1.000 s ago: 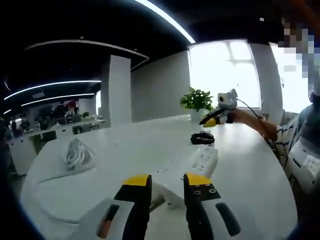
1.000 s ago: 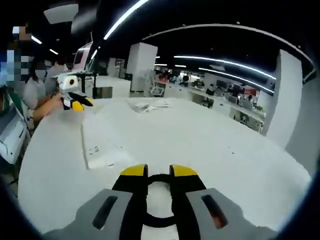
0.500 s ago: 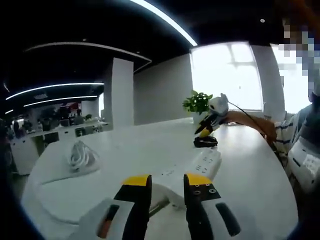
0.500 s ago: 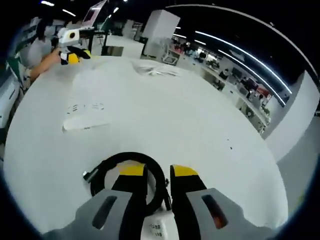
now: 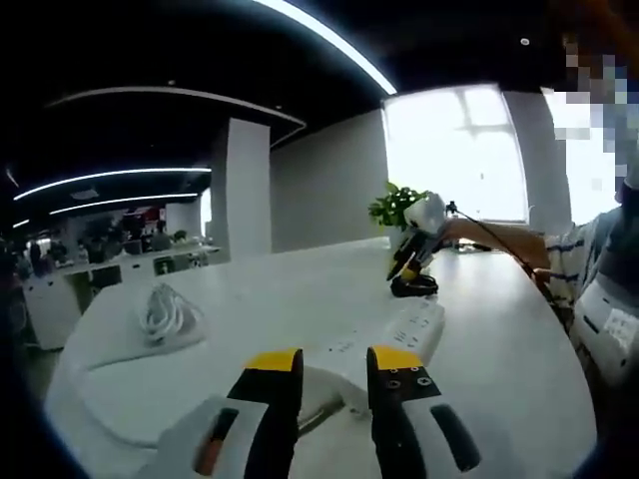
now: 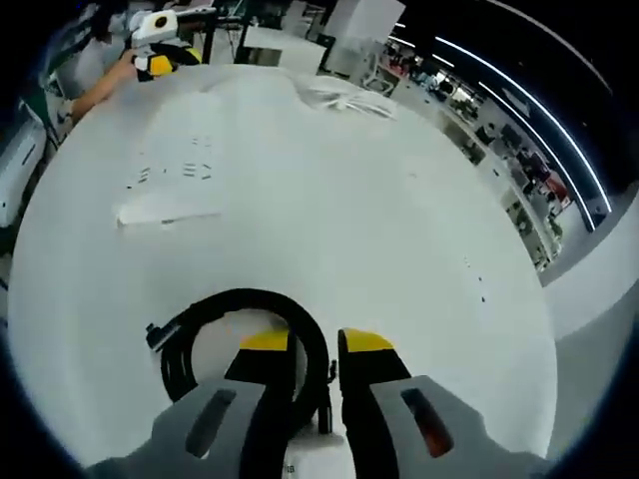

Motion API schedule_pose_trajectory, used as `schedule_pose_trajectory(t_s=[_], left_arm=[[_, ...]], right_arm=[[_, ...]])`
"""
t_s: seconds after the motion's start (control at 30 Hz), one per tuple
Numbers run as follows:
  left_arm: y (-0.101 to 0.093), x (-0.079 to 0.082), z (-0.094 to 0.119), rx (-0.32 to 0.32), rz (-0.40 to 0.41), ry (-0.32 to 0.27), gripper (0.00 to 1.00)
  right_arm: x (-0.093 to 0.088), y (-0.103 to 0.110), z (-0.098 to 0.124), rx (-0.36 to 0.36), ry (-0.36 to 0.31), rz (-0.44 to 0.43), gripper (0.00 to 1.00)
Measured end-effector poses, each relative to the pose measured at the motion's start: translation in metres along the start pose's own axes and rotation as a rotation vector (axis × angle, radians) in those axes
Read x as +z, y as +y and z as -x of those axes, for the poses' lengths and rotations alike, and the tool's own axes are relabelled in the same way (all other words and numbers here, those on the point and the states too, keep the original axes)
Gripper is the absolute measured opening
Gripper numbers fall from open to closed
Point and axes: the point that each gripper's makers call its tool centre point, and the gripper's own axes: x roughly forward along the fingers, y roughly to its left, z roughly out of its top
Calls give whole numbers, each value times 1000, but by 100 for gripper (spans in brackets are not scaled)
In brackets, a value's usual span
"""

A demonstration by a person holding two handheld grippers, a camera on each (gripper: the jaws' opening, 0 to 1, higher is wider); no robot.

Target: Straighten the power strip on the desk, plug the charger into it

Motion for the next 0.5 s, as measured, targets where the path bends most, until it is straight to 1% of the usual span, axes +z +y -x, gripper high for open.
schedule_pose_trajectory(t_s=[0.17,0.37,0.5], left_arm=[[-4,0,0,-5,-16,0,25],[-1,-1,0,4,-8,0,25],[0,1,1,3,6,-13,25]], right_arm=[[-3,2,-7,31,24,2,13],[-2,3,-7,50,24,-8,12],[-2,3,-7,50,13,-11,11]])
